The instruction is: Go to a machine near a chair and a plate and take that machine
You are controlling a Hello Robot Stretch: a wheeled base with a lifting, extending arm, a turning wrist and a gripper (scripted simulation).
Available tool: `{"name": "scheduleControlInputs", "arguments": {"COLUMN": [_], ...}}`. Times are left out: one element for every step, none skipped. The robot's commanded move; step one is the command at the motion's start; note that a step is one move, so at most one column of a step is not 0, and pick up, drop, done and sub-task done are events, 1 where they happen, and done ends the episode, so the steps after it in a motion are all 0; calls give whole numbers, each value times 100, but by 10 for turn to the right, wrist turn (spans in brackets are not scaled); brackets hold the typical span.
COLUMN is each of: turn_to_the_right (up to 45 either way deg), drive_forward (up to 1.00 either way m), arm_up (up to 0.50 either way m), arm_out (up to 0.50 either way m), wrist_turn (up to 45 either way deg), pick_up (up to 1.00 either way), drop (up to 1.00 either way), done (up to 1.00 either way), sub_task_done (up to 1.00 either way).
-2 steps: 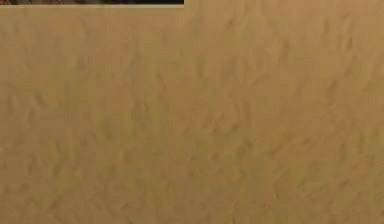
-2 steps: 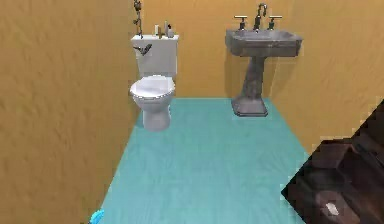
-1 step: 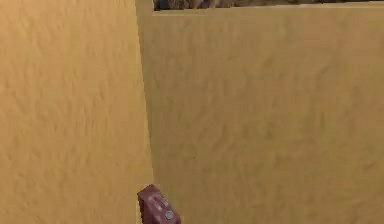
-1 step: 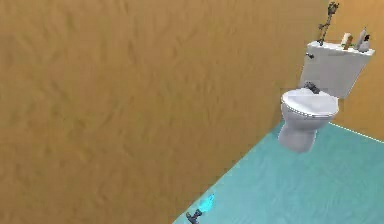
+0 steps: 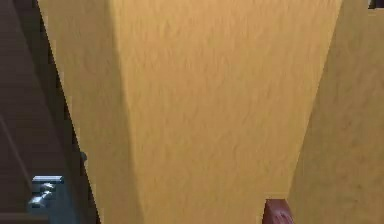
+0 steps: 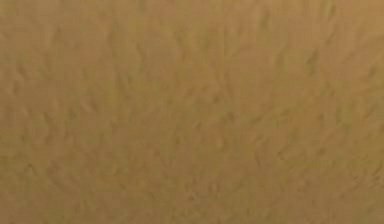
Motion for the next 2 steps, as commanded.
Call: {"name": "scheduleControlInputs", "arguments": {"turn_to_the_right": [-450,-450], "drive_forward": [0,0], "arm_up": [0,0], "arm_out": [0,0], "wrist_turn": [0,0], "pick_up": [0,0], "drop": [0,0], "done": [0,0], "sub_task_done": [0,0]}}
